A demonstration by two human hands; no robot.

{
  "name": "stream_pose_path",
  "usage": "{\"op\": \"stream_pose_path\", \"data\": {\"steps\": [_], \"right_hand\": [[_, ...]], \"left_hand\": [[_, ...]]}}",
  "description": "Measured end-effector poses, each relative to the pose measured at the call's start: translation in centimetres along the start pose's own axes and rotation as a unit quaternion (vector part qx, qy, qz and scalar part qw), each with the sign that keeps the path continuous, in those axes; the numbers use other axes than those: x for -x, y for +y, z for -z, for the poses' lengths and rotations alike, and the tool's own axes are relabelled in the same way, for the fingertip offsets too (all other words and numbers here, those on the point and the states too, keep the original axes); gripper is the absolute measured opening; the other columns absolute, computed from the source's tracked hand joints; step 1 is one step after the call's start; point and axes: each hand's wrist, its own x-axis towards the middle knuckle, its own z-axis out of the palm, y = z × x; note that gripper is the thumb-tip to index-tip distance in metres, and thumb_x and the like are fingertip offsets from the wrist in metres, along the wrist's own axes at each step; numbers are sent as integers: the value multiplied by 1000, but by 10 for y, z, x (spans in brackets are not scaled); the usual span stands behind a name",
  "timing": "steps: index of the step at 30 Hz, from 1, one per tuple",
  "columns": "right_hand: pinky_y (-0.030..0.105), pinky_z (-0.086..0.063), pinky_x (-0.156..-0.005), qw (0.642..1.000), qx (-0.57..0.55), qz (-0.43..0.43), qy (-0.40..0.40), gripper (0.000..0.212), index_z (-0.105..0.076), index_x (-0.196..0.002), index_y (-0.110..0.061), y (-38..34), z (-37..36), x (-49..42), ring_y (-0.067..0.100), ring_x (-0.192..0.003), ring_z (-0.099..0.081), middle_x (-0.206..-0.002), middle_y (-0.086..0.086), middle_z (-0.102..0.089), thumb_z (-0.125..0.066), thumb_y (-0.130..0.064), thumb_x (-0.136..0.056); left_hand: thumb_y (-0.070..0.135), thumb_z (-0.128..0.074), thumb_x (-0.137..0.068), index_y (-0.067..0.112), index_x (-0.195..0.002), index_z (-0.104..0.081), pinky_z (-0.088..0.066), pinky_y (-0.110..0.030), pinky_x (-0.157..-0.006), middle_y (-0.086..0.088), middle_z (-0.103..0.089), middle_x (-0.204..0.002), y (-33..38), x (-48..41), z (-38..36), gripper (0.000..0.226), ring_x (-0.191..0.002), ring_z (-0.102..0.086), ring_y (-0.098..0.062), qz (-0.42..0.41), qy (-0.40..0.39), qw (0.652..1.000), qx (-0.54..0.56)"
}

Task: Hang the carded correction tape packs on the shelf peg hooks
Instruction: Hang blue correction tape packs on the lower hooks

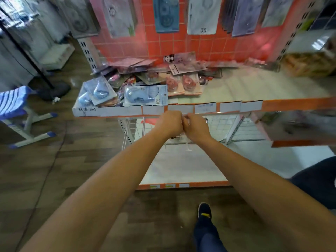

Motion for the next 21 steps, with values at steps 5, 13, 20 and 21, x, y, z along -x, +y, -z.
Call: {"op": "stream_pose_path", "data": {"steps": [5, 13, 20, 21], "right_hand": [[41, -46, -80, 998, -9, 15, 54, 29, -68, -105, -4, 25, 37, -42, 34, -98, -61, -105, 16, -69, -45, -19, -97], [37, -43, -89, 996, 2, -15, 87, 32, -62, -122, -9, 104, 98, -132, 32, -116, -54, -123, 11, -63, -49, -16, -93], [36, -37, -101, 996, 46, -34, 70, 40, -54, -131, -5, 173, 132, -185, 34, -125, -47, -134, 15, -54, -52, -17, -93], [36, -37, -101, 995, 51, -39, 74, 41, -53, -131, -4, 183, 134, -191, 33, -125, -46, -135, 15, -54, -53, -16, -93]], "left_hand": [[18, -49, -92, 15, -117, -60, -46, -38, -77, -11, -64, -114, 33, -47, 18, 28, -105, -59, -31, -21, 79, 996, 33], [14, -53, -89, 18, -134, -51, -50, -39, -79, -11, -60, -123, 103, -154, 22, 45, -111, -58, -30, -76, 107, 991, 12], [19, -56, -90, 10, -137, -47, -45, -41, -91, -14, -56, -130, 152, -226, 12, 48, -118, -53, -32, -102, 78, 991, 33], [21, -57, -90, 11, -137, -47, -45, -40, -92, -14, -56, -131, 157, -234, 10, 49, -118, -53, -31, -103, 76, 991, 30]]}}
